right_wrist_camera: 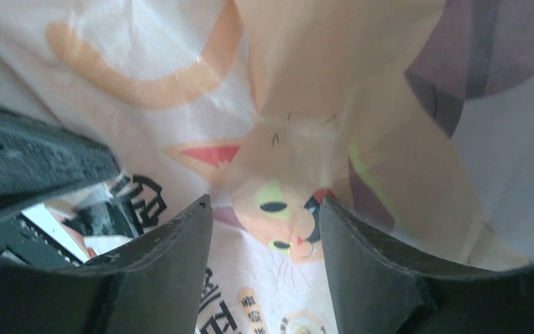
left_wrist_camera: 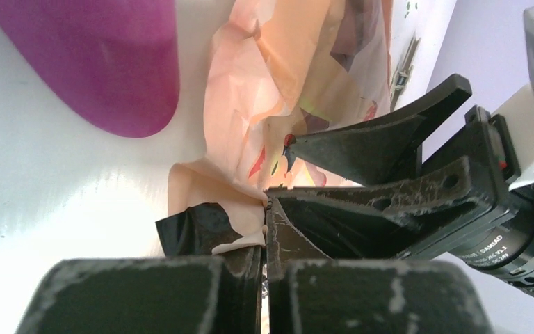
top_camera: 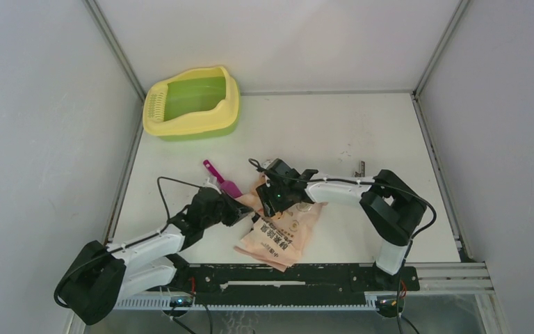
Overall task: Fill the litter box with clean litter
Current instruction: Open the cat litter bag at the center of the board.
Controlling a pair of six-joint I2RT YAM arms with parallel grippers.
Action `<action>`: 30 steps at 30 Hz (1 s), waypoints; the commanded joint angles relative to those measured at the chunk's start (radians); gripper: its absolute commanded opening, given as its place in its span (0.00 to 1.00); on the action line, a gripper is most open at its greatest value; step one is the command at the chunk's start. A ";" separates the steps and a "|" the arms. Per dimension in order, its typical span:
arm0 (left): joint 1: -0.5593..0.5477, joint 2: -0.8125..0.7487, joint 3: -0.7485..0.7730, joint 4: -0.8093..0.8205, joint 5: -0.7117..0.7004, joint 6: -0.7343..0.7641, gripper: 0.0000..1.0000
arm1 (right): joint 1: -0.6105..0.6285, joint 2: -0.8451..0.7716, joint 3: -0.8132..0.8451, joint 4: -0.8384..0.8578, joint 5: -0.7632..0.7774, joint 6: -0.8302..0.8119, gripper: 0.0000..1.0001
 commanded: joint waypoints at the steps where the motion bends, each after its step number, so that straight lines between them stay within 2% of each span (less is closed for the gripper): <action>1: -0.007 -0.007 0.109 -0.074 0.026 0.077 0.00 | -0.007 -0.099 -0.026 -0.119 0.037 -0.002 0.69; 8: -0.007 0.014 0.163 -0.184 0.086 0.166 0.00 | -0.095 -0.238 -0.051 -0.183 0.104 -0.010 0.73; 16: -0.018 0.103 0.157 -0.188 0.161 0.222 0.00 | -0.216 -0.237 -0.065 -0.144 0.097 -0.007 0.73; 25: -0.023 0.088 0.112 -0.195 0.147 0.222 0.00 | -0.262 -0.124 -0.035 -0.125 0.048 -0.012 0.55; 30: -0.024 0.054 0.098 -0.197 0.147 0.214 0.00 | -0.222 -0.048 -0.061 -0.113 0.042 -0.004 0.52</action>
